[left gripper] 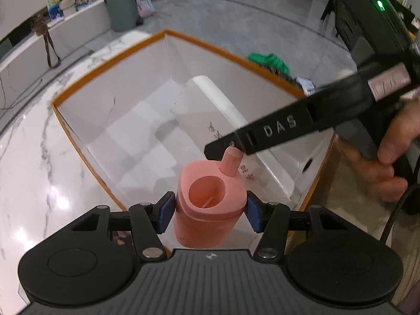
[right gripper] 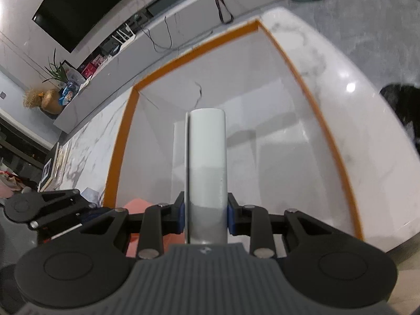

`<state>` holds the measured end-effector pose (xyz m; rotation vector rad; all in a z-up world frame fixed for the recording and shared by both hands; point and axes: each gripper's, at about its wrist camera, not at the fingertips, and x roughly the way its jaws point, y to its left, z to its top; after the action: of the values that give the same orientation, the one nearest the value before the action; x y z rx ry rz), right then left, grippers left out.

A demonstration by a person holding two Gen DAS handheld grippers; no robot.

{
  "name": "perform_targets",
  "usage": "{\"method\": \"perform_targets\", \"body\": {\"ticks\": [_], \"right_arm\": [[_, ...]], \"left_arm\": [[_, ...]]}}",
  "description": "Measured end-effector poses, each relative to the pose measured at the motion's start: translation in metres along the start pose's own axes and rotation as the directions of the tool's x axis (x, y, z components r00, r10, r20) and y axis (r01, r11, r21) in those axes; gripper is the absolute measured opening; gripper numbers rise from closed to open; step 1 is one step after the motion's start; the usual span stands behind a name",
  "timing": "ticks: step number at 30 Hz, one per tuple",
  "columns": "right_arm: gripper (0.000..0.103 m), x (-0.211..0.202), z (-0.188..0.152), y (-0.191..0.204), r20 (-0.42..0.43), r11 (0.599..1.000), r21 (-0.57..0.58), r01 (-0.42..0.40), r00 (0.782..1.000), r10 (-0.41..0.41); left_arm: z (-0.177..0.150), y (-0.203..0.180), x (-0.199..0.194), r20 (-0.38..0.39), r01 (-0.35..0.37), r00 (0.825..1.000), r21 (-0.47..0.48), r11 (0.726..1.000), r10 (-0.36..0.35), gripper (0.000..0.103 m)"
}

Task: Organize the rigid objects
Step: 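Lower the glasses box into the orange box with the right gripper while the left carries the holder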

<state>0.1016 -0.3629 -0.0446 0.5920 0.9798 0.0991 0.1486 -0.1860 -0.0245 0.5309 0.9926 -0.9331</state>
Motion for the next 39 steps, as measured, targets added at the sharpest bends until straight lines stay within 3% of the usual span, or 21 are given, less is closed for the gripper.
{"method": "perform_targets", "body": {"ticks": [3,10,20,26,30,33,35,39], "right_arm": [[0.029,0.007,-0.013,0.008,-0.024,1.000,0.012,-0.019,1.000,0.019],[0.029,0.015,0.002,0.000,-0.099,0.998,0.005,-0.057,0.993,0.057],[0.029,0.021,-0.007,0.008,-0.112,0.999,-0.016,-0.048,0.993,0.046],[0.029,0.023,-0.006,0.008,-0.119,0.999,-0.016,-0.045,0.992,0.043],[0.029,0.030,-0.006,0.013,-0.140,1.000,-0.015,-0.026,0.990,0.024],[0.029,0.037,-0.005,0.015,-0.165,1.000,-0.016,-0.005,0.986,0.002],[0.029,0.042,-0.005,0.018,-0.182,1.000,-0.011,0.004,0.983,-0.006],[0.029,0.053,-0.007,0.023,-0.206,1.000,-0.023,0.011,0.978,-0.016]], "left_arm": [[-0.002,-0.002,0.004,-0.020,0.012,1.000,0.023,1.000,-0.011,0.065],[0.001,-0.009,0.005,-0.108,0.036,0.994,0.080,0.996,-0.027,0.065],[0.001,-0.010,0.005,-0.102,0.028,0.995,0.074,0.997,-0.020,0.068],[-0.005,0.001,-0.010,-0.038,0.052,0.998,-0.013,0.999,-0.053,0.069],[-0.012,0.014,-0.036,0.088,0.055,0.995,-0.137,0.989,-0.043,0.069],[-0.020,0.023,-0.048,0.143,0.022,0.990,-0.268,0.963,0.017,0.065],[-0.025,0.028,-0.049,0.138,-0.008,0.989,-0.348,0.937,0.059,0.058],[-0.033,0.032,-0.039,0.095,-0.014,0.994,-0.427,0.904,0.061,0.048]]}}
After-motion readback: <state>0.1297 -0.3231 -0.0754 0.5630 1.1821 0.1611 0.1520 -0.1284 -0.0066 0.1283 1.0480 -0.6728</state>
